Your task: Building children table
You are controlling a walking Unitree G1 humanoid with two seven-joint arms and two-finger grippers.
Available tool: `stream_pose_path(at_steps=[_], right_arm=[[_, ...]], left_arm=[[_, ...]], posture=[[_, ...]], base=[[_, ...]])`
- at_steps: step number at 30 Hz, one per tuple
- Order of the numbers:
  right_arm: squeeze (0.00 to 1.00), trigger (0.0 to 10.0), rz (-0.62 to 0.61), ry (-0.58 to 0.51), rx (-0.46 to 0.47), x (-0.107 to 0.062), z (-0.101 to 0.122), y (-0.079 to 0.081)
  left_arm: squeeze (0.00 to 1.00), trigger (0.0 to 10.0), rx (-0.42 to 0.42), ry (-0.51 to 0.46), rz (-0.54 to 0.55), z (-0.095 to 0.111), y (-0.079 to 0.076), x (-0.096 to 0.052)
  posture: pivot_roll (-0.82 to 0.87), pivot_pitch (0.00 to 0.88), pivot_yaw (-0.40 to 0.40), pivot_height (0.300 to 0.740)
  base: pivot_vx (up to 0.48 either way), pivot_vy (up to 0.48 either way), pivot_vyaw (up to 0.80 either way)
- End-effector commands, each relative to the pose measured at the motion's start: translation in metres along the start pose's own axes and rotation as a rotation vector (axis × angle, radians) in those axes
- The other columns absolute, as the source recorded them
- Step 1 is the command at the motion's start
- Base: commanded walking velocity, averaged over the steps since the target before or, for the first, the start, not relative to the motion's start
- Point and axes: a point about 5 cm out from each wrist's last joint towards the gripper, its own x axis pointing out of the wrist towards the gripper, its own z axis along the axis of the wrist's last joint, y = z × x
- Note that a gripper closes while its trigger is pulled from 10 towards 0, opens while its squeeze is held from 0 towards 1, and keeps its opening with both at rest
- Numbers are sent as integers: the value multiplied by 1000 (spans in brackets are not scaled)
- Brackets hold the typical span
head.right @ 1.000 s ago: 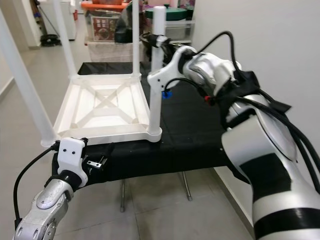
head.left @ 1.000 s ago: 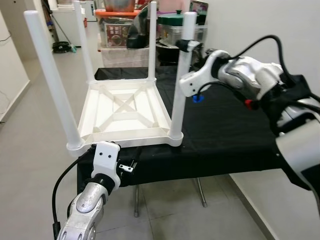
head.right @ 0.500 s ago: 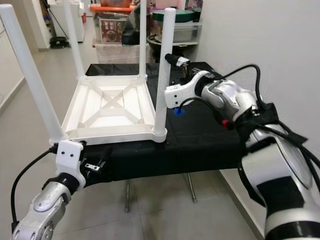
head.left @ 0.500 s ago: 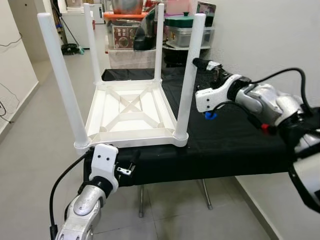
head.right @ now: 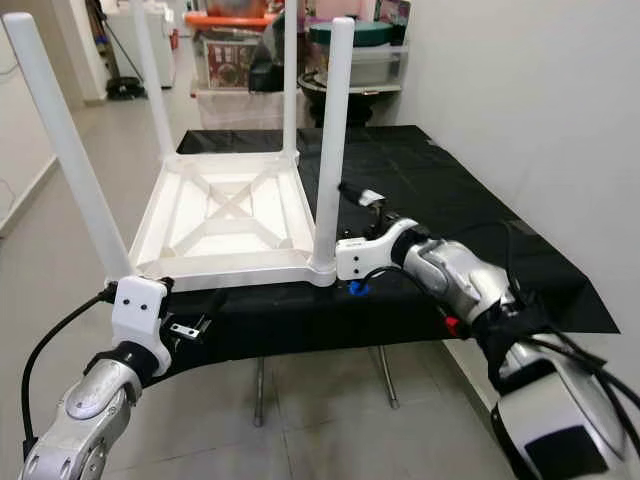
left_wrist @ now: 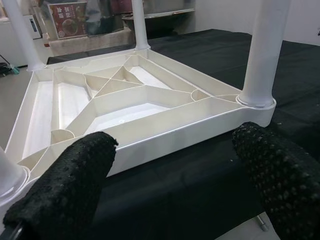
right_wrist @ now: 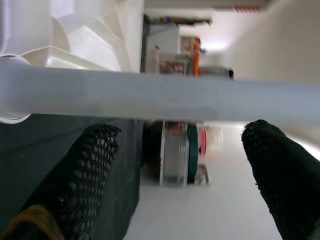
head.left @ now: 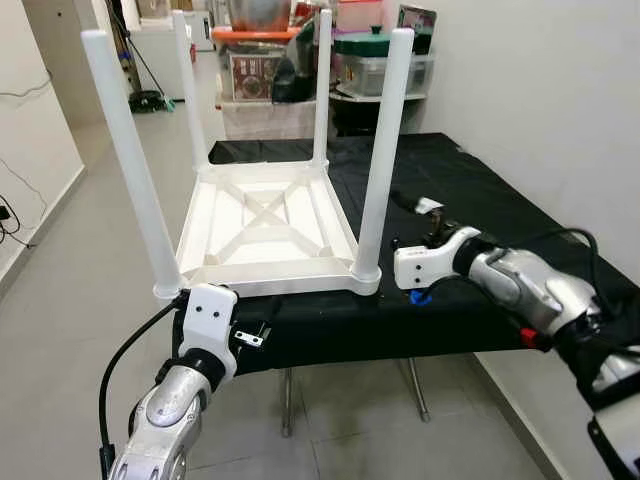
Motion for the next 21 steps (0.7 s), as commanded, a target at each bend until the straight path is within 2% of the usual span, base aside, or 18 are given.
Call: stream_pose_path(at_steps=[1,3,4,5,6,8,11,13,14,15,16,17,19,21], right_arm=[[0,10000,-59,25,63,-1,0,-4],[0,10000,-85,38,126,-4,1,-1],[0,10000,-85,38,126,-4,1,-1],[0,10000,-127,26,516,-4,15,2],[0,10000,-145,-4,676,-4,21,1],[0,10000,-170,-52,830,-5,30,-3],[0,10000,-179,-72,872,-5,34,-7],[0,10000,-176,-111,868,-6,38,-14],[0,10000,-182,-122,917,-5,39,-19],[0,10000,-182,-122,917,-5,39,-19],[0,10000,-186,-128,958,-5,40,-22],[0,10000,-186,-128,958,-5,40,-22],[0,10000,-201,-124,994,-3,39,-33],[0,10000,-239,-60,1025,2,31,-44]], left_arm=[[0,10000,7,13,2,-1,1,-2],[0,10000,8,12,3,0,1,-2],[0,10000,8,12,3,0,1,-2],[0,10000,10,13,5,-1,2,-2],[0,10000,10,13,6,-1,2,-2],[0,10000,10,13,7,-1,2,-2],[0,10000,9,13,7,-2,1,-2],[0,10000,8,13,3,-2,-1,-2],[0,10000,8,13,2,-2,-1,-2],[0,10000,8,13,2,-2,-1,-2],[0,10000,8,13,1,-2,-1,-2],[0,10000,8,13,1,-2,-1,-2],[0,10000,10,10,5,-2,0,0],[0,10000,9,7,9,-2,0,1]], posture=[[47,0,-12,740],[47,0,-12,740],[47,0,-12,740],[47,0,-19,740],[48,0,-18,740],[48,0,-16,740],[48,0,-16,740],[48,0,-15,740],[48,0,-15,740],[48,0,-15,740],[48,0,-15,740],[48,0,-15,740],[45,0,-26,740],[53,0,-36,740]], base=[[0,0,0],[0,0,0],[0,0,0],[0,0,0],[0,0,0],[0,0,0],[0,0,0],[0,0,0],[0,0,0],[0,0,0],[0,0,0],[0,0,0],[0,0,0],[0,0,0]])
